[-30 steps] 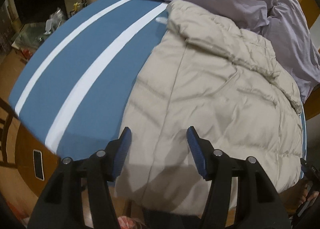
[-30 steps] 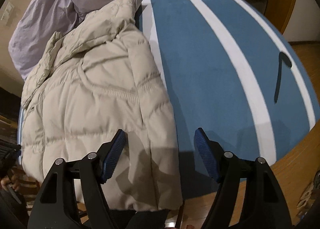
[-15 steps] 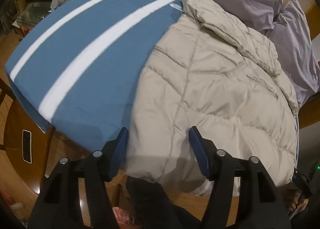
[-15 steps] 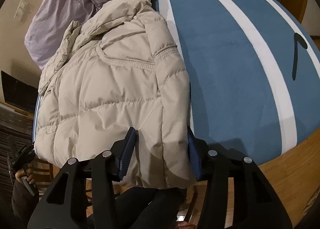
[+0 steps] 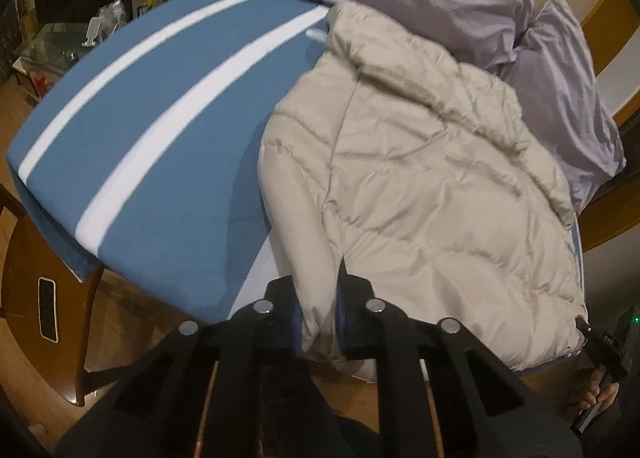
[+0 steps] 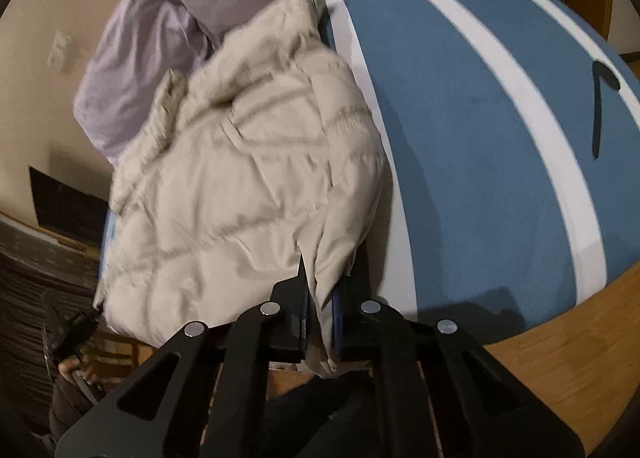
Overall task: Fold large clothes
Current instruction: 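Grasp the jacket hem with the left tool while the right tool grasps it too, then fold the held hem up toward the collar with both tools and open them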
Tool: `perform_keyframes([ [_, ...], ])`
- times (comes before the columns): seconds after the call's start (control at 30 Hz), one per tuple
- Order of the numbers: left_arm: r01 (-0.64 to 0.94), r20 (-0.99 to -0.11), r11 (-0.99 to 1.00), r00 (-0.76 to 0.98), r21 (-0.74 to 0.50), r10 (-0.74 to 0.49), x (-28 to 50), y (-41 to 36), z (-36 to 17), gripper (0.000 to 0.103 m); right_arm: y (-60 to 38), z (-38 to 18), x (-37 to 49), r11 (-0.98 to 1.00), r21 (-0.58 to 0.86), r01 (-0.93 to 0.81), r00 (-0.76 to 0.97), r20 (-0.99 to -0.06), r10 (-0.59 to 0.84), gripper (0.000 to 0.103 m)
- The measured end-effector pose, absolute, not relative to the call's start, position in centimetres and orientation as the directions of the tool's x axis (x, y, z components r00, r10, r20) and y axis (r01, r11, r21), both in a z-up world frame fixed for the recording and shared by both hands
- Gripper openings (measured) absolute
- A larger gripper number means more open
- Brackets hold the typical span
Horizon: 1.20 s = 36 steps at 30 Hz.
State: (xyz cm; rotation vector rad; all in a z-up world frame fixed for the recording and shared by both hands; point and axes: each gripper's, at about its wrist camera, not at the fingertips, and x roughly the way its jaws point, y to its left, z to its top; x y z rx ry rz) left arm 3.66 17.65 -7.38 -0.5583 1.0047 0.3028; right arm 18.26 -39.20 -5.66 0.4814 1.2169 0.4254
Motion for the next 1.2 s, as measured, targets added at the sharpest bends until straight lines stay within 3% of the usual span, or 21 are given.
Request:
perform_keyframes([
  [0.37,-0.455,-0.797,0.835,0.603,-0.308,0.034,7.8,18.6,-1.5,0.010,-36.9,-0.6,22.9,0.850,0.515,-0.113,0.407,-0.756,0.512,0.009],
  [0.77,-0.443,-0.761,0.847,0.645,-0.293,0.074,18.2,21.9,2.8,0.010,-31.8,4.5,33.5,0.893,0.420,-0.161,0.526,-0.729,0.437,0.009],
  [1.2,-0.410,-0.773,0.873,0.632,-0.263,0.064,31.4,25.0,2.6,0.010,-28.5,2.7,43.6,0.913,0.399,-0.085,0.549,-0.746,0.377,0.009],
])
